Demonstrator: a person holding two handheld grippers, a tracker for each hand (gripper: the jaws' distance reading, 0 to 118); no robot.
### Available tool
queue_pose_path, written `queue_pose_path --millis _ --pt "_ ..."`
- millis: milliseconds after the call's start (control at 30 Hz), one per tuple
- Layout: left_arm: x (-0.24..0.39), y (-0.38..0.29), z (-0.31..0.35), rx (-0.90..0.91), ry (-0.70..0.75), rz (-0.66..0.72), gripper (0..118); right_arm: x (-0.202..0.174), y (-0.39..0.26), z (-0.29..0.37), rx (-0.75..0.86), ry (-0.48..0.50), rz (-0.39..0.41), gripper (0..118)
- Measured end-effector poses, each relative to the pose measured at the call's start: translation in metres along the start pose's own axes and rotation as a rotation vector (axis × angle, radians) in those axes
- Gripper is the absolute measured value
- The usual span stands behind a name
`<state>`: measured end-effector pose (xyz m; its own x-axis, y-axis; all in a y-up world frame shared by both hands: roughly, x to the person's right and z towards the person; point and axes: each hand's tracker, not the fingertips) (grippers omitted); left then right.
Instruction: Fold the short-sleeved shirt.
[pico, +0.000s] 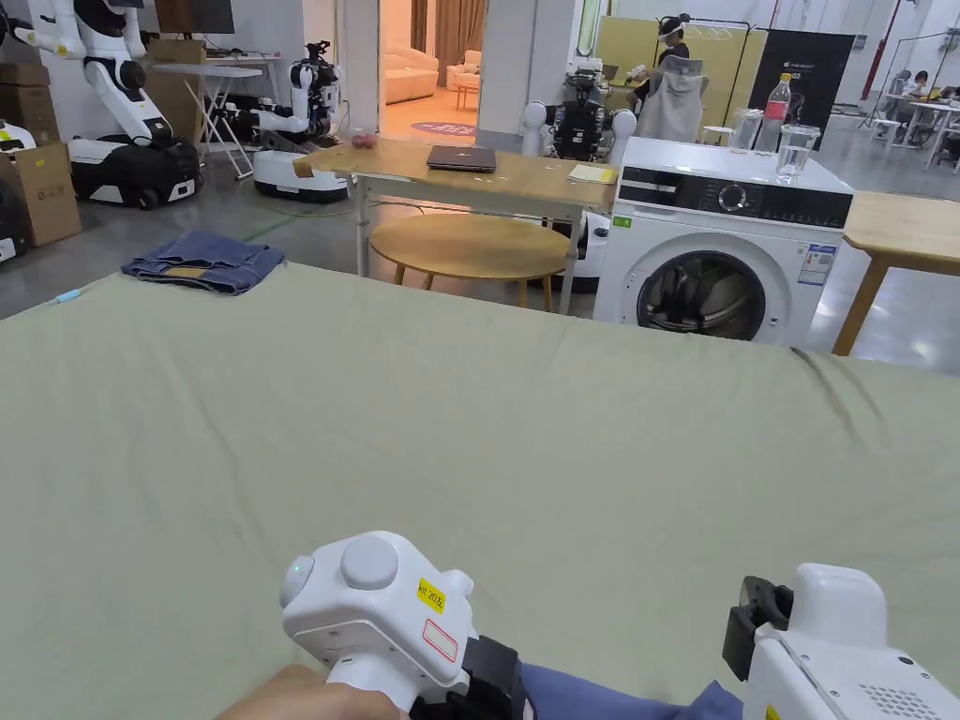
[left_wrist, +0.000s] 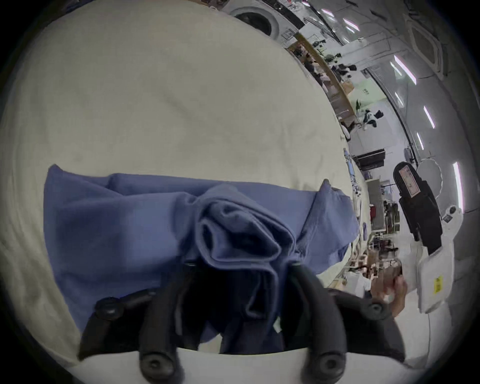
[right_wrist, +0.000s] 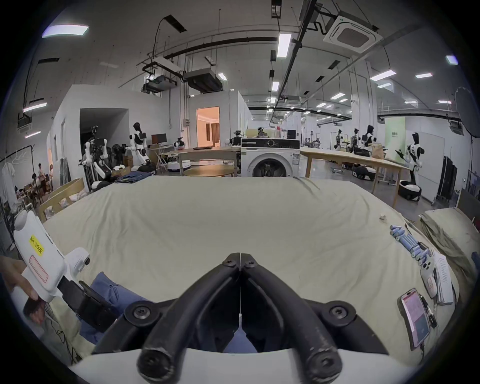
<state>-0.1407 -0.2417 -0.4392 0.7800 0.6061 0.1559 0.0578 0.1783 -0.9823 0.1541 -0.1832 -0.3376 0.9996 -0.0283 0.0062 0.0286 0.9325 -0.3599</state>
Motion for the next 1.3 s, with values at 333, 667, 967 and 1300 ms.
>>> queue_pose_path --millis 333,667,967,1300 --pt "0.021 -0.004 0.073 0.128 -0.102 -0.059 52 0.007 -0.002 0.004 -0.003 0.000 -0.006 0" --pt "-0.002 -0.005 0.030 0.130 -0.039 -0.068 2 0.009 -0.004 0.004 -0.009 -0.002 -0.023 0" --pt "-0.016 0.003 -0.053 0.107 -0.245 -0.039 2 0.011 -0.006 0.006 -0.014 -0.010 -0.012 0" --pt "-0.005 0.003 -0.069 0.084 -0.207 -0.016 0 0.016 -0.007 0.008 -0.020 -0.033 -0.007 0"
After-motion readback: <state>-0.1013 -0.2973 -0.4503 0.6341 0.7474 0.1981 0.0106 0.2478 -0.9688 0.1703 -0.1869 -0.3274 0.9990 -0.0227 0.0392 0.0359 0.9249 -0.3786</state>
